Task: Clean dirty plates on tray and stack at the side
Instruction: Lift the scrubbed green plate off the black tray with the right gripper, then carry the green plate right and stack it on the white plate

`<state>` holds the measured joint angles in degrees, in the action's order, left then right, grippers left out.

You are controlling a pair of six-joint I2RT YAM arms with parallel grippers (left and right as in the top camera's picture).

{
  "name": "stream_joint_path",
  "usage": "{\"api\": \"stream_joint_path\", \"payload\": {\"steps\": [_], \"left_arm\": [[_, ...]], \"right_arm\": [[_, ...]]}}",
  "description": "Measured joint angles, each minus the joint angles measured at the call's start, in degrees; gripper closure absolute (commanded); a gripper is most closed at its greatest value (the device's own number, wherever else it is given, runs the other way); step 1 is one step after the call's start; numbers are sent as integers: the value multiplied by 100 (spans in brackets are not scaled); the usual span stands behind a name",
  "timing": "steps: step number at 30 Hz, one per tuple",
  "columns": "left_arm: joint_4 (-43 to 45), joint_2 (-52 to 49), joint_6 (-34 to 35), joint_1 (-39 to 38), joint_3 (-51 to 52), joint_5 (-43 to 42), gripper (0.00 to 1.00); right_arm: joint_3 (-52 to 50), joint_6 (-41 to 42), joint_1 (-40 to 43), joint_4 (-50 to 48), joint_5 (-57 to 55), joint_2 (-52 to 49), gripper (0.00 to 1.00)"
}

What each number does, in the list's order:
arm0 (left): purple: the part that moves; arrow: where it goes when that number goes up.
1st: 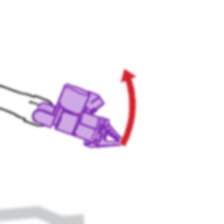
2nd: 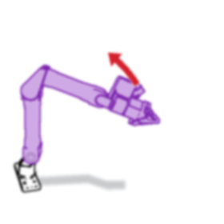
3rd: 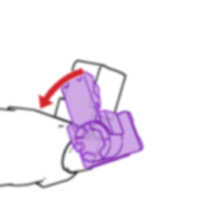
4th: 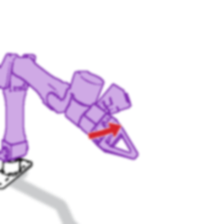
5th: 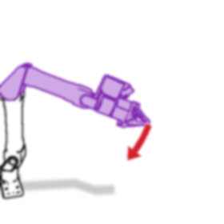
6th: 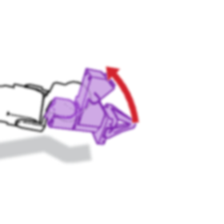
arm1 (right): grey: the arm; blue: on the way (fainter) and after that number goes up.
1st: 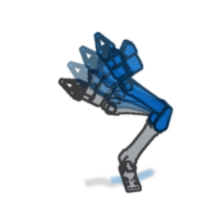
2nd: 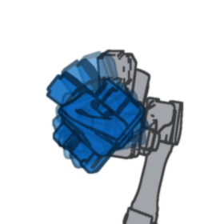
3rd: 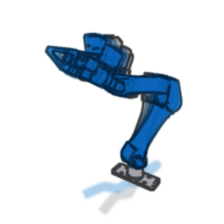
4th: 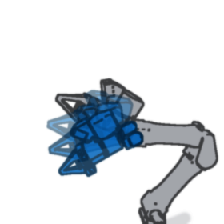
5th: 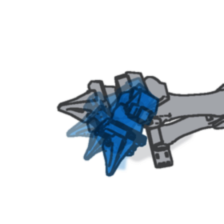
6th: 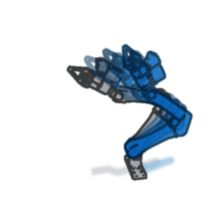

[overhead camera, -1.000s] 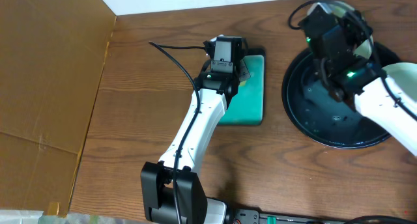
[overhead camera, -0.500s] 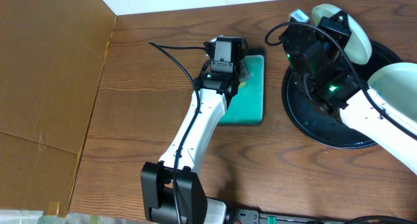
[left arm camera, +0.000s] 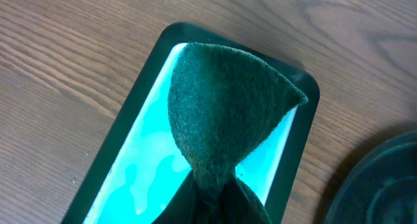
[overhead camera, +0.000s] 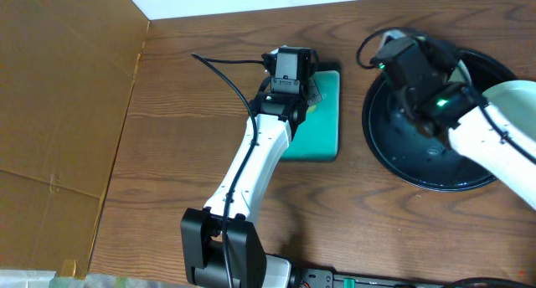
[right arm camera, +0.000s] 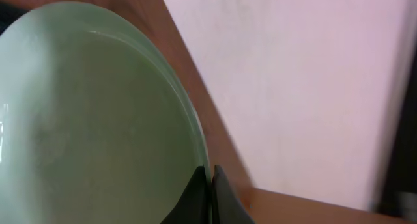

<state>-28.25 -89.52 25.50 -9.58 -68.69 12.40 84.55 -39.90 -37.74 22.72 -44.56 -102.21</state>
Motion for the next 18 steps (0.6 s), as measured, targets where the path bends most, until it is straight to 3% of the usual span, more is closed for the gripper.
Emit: {"api": "stream_joint_path", "payload": {"steps": [7,12,18], "left_arm": [[0,0,0,0,0,0,94],[-9,0,0,2,0,0,93],[-9,0,0,2,0,0,93]], "right_arm": [[0,1534,911,-149,1204,7,99],[0,2835,2511,291,3661,7,99],[0,4264,4347,490,5558,-105,98]]}}
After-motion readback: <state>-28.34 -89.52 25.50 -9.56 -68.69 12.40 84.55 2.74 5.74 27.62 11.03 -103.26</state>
